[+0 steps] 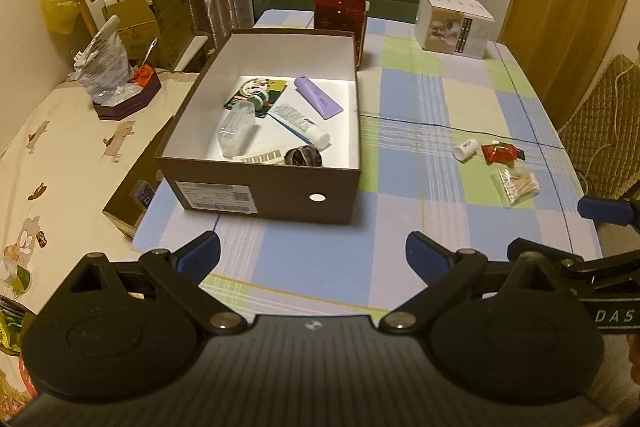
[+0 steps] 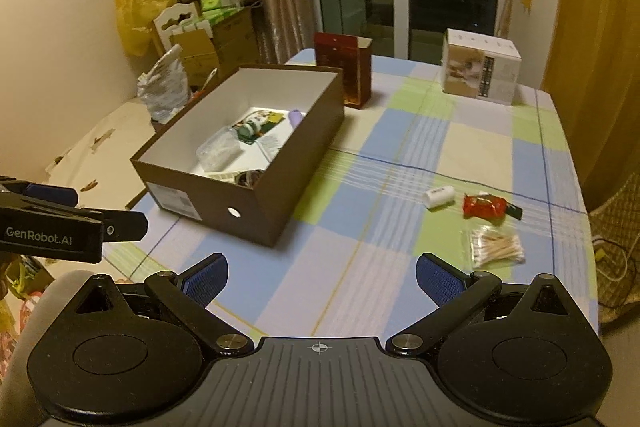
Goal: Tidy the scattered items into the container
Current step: 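Withdraw both tools from the box back toward the remaining items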
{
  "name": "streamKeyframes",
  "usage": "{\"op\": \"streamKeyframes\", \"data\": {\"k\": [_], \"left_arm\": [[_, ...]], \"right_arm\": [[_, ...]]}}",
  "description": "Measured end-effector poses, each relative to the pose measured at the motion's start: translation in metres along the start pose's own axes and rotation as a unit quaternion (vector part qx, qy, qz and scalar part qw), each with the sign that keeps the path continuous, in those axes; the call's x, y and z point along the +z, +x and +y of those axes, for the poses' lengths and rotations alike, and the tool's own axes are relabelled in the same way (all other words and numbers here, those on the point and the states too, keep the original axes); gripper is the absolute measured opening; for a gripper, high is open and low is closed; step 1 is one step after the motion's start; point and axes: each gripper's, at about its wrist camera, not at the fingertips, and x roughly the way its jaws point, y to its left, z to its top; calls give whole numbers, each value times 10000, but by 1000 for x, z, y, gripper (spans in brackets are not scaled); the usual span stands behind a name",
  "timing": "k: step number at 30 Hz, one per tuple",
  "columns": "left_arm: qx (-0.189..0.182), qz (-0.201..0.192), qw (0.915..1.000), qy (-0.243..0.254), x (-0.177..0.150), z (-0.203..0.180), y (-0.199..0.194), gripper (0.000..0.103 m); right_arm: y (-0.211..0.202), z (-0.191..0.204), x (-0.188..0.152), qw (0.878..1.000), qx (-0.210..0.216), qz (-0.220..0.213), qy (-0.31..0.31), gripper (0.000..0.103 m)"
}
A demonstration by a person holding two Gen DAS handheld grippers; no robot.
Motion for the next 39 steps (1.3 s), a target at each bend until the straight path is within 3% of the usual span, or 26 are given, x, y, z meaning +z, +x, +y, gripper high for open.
{"op": "streamKeyframes", "data": {"k": [24,33,39], "left_arm": [[-300,381,9979,435,-5,-37,39,98],[-454,530,9957,610,-7,-53,64,98],[-643,670,9929,742,-7,-67,85,98]], "right_arm": [[11,-35,-18,9983,-411,314,273,103],[18,-77,-21,9898,-869,211,1109,103],[25,-104,-27,9831,-1089,361,1424,103]]}}
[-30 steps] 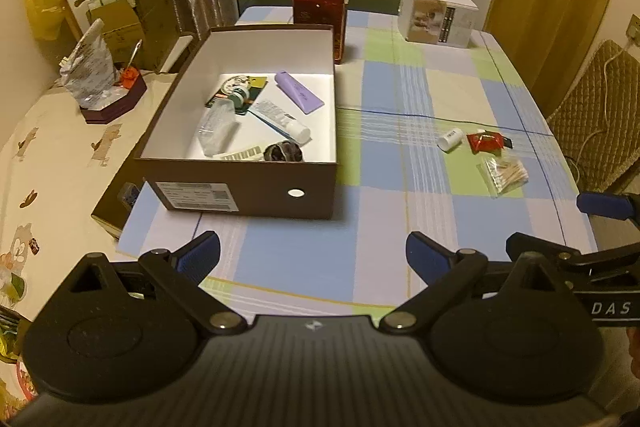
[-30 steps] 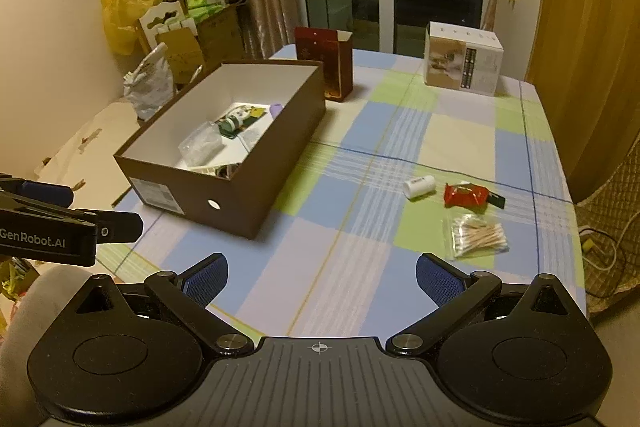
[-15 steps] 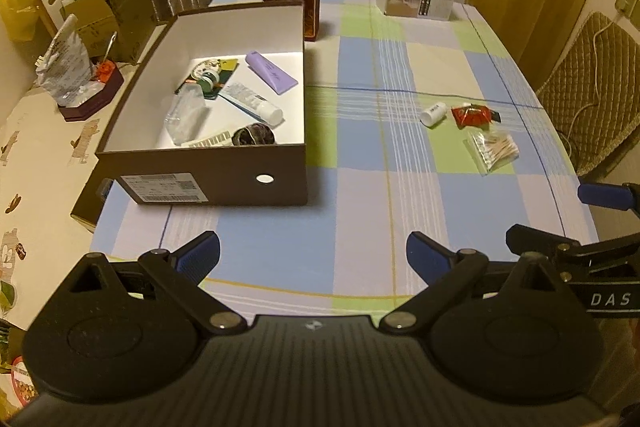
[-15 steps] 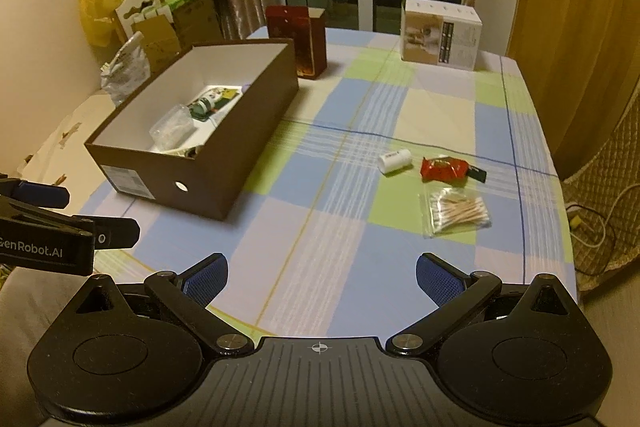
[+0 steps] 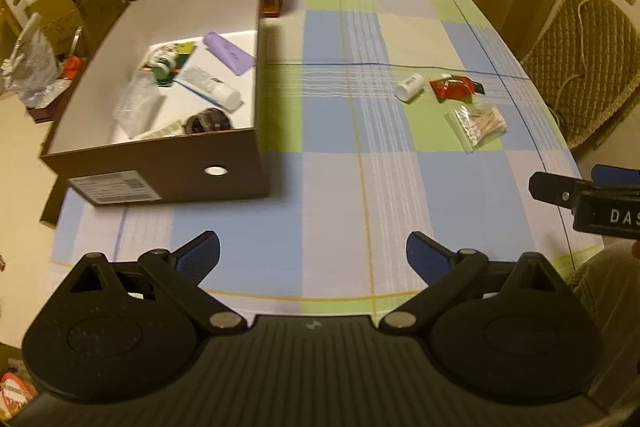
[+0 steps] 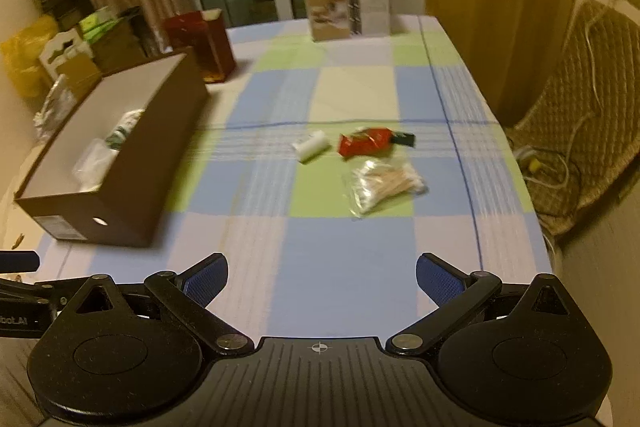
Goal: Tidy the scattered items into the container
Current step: 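Withdraw both tools from the box back toward the remaining items, then grasp the white pill bottle with the left tool while the right tool grasps the cotton swab bag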
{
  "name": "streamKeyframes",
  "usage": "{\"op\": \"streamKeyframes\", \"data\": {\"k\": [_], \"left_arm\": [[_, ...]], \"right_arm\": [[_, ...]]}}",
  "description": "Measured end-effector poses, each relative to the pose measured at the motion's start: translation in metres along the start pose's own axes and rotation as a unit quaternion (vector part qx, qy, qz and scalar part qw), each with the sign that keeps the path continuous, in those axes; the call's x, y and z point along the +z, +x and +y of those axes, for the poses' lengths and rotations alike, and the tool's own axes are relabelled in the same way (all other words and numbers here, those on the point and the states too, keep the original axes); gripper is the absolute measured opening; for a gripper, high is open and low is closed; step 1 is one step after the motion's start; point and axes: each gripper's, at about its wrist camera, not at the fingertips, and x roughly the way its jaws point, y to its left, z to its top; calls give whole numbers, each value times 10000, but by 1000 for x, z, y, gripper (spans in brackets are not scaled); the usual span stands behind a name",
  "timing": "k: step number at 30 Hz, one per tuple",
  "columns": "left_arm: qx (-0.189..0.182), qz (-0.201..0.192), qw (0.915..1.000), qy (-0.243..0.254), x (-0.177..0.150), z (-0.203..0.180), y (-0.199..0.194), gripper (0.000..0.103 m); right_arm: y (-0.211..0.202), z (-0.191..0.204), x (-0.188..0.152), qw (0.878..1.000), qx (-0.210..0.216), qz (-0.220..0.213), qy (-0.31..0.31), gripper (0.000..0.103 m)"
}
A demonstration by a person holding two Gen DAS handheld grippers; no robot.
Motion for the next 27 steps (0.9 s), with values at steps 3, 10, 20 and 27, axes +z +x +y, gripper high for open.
{"op": "streamKeyframes", "data": {"k": [3,10,20,27], "left_arm": [[-98,76,9999,86,3,-7,13,98],[-409,175,9986,289,14,-22,44,98],[-681,230,9948,716,47,-45,94,98],[-661,174,9924,1024,75,-51,119,98]], "right_arm": [[9,-10,-2,9998,-81,127,121,103],[31,-29,-10,9982,-239,428,345,103],[71,-66,4,9900,-438,778,1091,103],[105,-94,45,9641,-415,855,2481,103]]}}
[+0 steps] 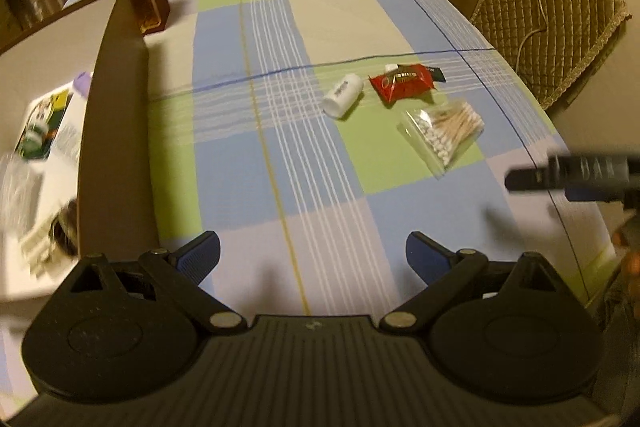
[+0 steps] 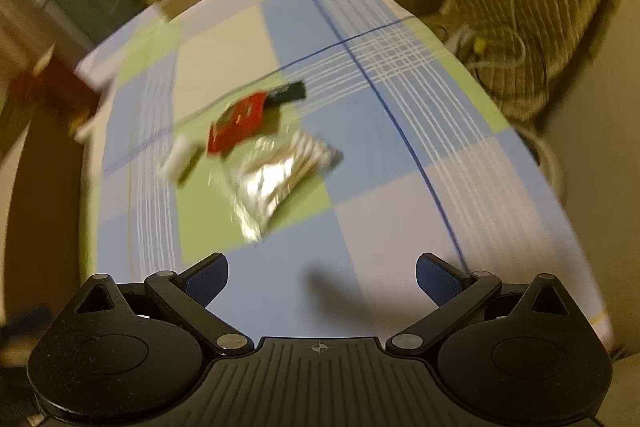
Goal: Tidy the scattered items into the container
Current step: 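Grasp the white pill bottle with the left tool while the right tool grasps the cotton swab bag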
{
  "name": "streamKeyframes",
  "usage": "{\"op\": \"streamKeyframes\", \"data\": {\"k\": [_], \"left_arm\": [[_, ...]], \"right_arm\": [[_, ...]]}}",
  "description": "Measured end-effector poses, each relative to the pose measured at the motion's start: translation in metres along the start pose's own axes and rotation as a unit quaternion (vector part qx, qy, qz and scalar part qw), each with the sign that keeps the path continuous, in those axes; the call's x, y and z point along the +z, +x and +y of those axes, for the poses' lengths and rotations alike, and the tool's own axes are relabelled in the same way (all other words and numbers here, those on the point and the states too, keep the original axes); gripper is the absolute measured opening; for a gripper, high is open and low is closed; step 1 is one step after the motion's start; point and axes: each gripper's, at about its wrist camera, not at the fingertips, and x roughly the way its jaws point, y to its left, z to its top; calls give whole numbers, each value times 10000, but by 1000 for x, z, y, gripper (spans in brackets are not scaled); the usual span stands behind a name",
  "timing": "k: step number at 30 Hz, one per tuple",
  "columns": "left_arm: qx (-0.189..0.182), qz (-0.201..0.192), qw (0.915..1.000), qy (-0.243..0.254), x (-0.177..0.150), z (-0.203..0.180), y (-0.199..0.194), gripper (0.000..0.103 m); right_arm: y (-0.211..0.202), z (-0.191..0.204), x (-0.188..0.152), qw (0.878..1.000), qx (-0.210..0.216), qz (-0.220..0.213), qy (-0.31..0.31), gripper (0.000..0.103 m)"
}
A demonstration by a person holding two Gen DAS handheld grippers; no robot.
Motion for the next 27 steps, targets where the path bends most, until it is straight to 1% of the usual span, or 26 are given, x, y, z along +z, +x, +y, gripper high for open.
{"op": "streamKeyframes", "data": {"k": [2,6,10,11,12,15,16,17,18,19,20,21,24,26,27], "left_arm": [[-2,-22,10000,32,11,3,5,98],[-26,-124,9998,132,36,8,12,98],[49,-188,9992,344,57,14,19,98],[67,-198,9990,394,61,15,21,98],[73,-207,9988,438,64,16,23,98],[137,-197,9986,474,72,20,27,98],[147,-188,9987,454,73,22,28,98],[139,-172,9989,418,74,24,29,97],[120,-157,9991,385,75,26,30,97],[99,-135,9992,355,75,28,31,97],[88,-112,9993,341,75,29,32,97],[82,-97,9993,348,75,30,33,96],[71,-64,9991,418,74,30,35,94],[28,-55,9990,443,73,30,35,94],[12,-49,9989,458,73,29,35,94]], "right_arm": [[7,-1,13,9990,-58,11,446,103],[20,-7,33,9929,-1,-13,1188,103],[31,-5,45,9893,-166,-127,1447,103],[34,-4,47,9889,-202,-152,1462,94],[38,-2,49,9884,-254,-148,1488,90],[51,2,52,9878,-351,-119,1515,90],[54,5,52,9892,-371,-167,1411,90],[58,9,52,9915,-398,-209,1219,88],[61,15,51,9950,-426,-208,880,72],[65,20,49,9977,-363,-168,540,60],[66,24,46,9989,-369,-176,220,52],[66,27,44,9990,-385,-189,-96,47],[64,27,32,9953,-109,-102,-961,46],[60,23,24,9866,76,-17,-1627,46],[57,22,20,9799,199,38,-1987,47]]}}
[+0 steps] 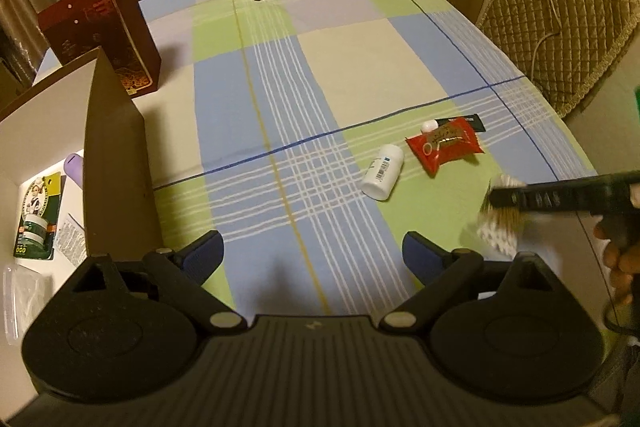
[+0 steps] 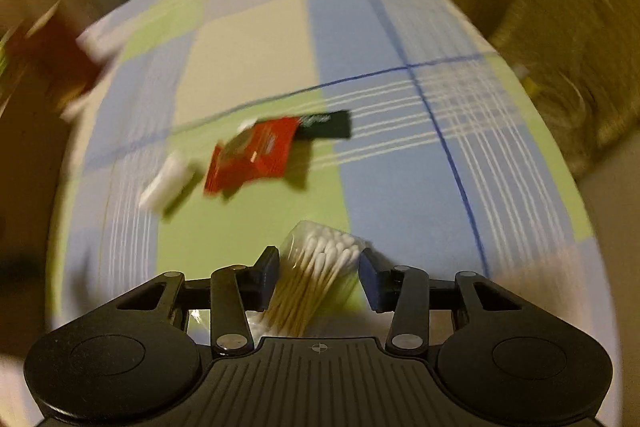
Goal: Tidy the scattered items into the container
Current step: 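Grasp the white pill bottle with the left tool while the right tool grasps the cotton swab bag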
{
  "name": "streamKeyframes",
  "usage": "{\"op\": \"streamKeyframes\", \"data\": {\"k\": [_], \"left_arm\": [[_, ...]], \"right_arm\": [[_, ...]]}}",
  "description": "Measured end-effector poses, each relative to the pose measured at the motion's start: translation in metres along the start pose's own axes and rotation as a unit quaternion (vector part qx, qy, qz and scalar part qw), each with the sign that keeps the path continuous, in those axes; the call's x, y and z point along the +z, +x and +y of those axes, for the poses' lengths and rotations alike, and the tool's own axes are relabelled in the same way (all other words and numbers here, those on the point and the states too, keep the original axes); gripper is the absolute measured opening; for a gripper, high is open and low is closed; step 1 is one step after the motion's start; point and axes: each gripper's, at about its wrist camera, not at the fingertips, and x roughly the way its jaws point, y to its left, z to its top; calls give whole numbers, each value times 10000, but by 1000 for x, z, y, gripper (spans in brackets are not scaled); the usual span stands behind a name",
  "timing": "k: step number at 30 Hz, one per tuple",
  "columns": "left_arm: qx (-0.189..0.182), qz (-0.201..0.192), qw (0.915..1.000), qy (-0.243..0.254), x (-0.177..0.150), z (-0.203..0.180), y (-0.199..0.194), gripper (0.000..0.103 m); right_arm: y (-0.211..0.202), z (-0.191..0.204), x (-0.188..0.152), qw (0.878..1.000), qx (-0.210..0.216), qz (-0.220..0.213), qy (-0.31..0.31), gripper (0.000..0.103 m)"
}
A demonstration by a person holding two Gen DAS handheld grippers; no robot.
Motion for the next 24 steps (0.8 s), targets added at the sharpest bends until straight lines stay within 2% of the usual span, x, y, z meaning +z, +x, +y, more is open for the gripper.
{"op": "streamKeyframes", "data": {"k": [2,4,5,7,10,11,12,13,14,15,18,21,23,24], "left_arm": [[-16,9,10000,41,-1,-2,1,94],[-28,34,10000,54,-1,-5,3,94],[-36,47,10000,49,-1,-6,4,94],[-59,72,10000,35,-1,-9,7,94],[-86,109,9999,57,0,-13,10,94],[-90,121,9999,84,0,-14,11,94],[-93,128,9998,115,0,-14,12,93],[-89,132,9998,149,0,-15,12,93],[-83,137,9997,184,1,-16,12,93],[-81,139,9996,217,1,-16,13,93],[-113,139,9994,303,5,-18,15,92],[-168,103,9991,363,10,-22,21,92],[-222,99,9987,446,15,-25,29,89],[-272,110,9983,494,18,-26,33,83]], "right_arm": [[-8,-4,-8,9985,36,-92,-539,47],[-15,-12,-11,9989,-64,-139,-435,66],[-19,-16,-12,9995,-60,-198,-218,82],[-25,-21,-15,9992,105,-318,225,83],[-22,-13,-19,9994,-82,-266,225,83],[-19,-10,-20,9996,-168,-208,96,81],[-15,-7,-22,9996,-244,-144,-47,68],[-13,-3,-24,9986,-397,-226,-273,62],[-12,0,-26,9967,-561,-263,-520,47],[-12,2,-27,9946,-662,-267,-747,38],[-13,-10,-25,9959,-491,-254,-714,33],[-13,-17,-27,9953,-438,-288,-808,33],[-14,-18,-27,9957,-402,-294,-786,33],[-13,-18,-27,9957,-395,-295,-779,33]]}}
